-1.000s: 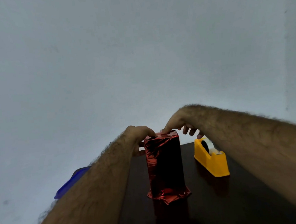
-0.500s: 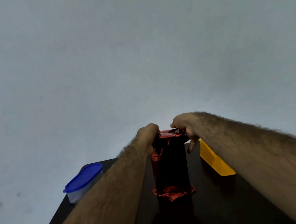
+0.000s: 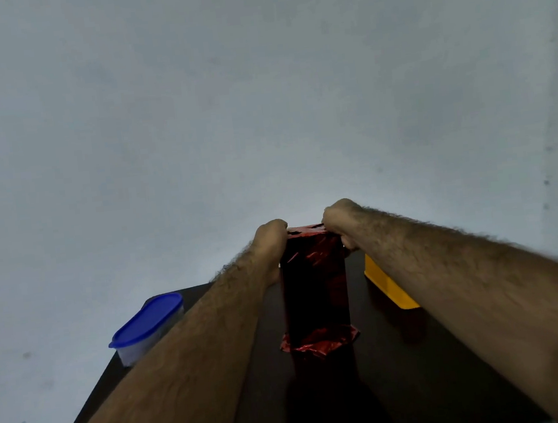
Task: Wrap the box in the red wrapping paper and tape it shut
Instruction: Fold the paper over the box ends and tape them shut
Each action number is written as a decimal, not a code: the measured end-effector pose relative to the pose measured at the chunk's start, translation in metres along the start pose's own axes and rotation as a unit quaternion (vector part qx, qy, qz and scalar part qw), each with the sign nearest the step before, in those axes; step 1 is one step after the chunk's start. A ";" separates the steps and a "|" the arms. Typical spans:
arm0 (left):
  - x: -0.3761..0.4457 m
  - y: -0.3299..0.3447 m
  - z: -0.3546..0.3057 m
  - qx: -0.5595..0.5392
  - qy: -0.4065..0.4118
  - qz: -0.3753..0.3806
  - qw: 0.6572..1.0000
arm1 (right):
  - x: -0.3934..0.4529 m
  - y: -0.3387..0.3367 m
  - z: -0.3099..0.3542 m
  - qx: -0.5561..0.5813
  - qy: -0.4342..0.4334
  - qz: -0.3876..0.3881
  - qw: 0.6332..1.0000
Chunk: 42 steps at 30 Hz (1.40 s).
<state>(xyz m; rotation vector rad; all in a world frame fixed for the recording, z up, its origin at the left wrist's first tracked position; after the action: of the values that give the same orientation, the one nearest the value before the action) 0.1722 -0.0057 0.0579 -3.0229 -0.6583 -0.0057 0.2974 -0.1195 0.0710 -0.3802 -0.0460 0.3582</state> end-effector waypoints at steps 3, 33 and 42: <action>0.005 -0.004 0.001 0.083 0.070 0.061 0.992 | 0.004 -0.012 -0.008 0.071 -0.043 -0.070 0.994; 0.040 -0.057 0.042 0.018 0.101 -0.105 0.989 | -0.021 -0.018 -0.055 -0.258 -0.068 -0.005 0.964; 0.036 -0.028 0.118 -0.325 -0.051 -0.159 0.931 | -0.023 -0.008 -0.058 0.118 0.110 0.025 0.987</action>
<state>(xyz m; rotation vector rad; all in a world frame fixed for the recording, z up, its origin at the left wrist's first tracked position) 0.1919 0.0404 -0.0581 -3.4925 -1.3991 -0.0984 0.2852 -0.1551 0.0210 -0.1852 0.2201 0.3655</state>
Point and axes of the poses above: each hand's wrist, its own x-axis towards the middle knuckle, its own y-axis out of the palm, z = x × y, the point moved 5 cm from there along x, towards the middle knuckle, and after that the axes turned 5 degrees about z, right-handed, at the moved point
